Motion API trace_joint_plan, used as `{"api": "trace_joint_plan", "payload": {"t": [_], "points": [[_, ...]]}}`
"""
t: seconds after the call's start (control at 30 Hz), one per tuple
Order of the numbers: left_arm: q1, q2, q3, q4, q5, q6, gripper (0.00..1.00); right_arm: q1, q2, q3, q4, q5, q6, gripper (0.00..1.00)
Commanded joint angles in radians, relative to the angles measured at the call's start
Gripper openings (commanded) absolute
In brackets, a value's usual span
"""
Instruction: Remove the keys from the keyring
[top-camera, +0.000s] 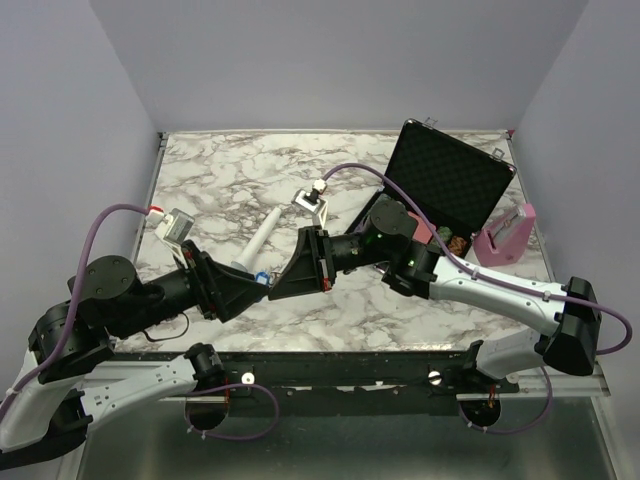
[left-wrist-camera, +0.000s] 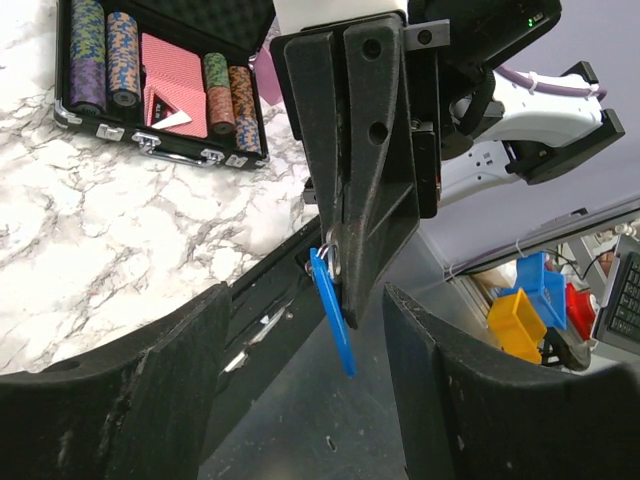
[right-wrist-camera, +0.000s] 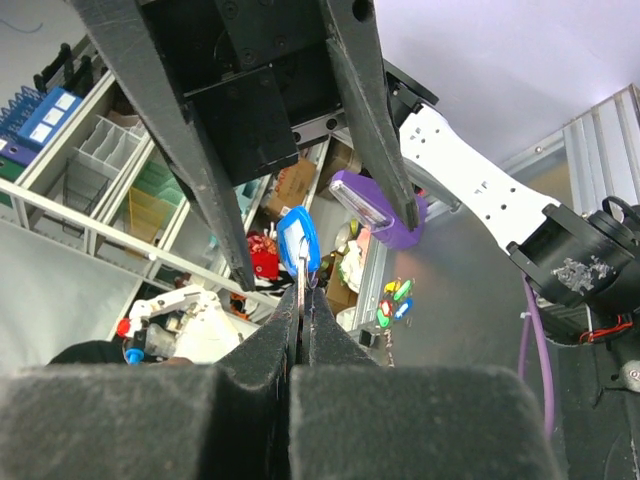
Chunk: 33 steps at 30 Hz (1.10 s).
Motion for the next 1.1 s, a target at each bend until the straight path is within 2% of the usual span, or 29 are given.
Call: {"api": "trace_joint_plan", "payload": {"t": [0.0,0.37,0.67,1.07], "points": [[0.005,-0.013,0.0,0.018,0.015,0.029,0.68,0.02,0.011,0.041,-0.028,-0.024,-0.027,0.01],[0.002,-0.022,0.019,0.043,0.012,0.055,0.59,0.037,0.015,0.053,-0.033,-0.029,-0.039,0.01],[0.005,-0.019,0.018,0.031,0.015,0.051,0.47,0.047,0.024,0.061,-0.034,-0.029,-0.044,0.01],[0.005,-0.002,0.026,0.008,0.023,0.051,0.45,0.054,0.02,0.056,-0.037,-0.016,-0.05,0.01]]}}
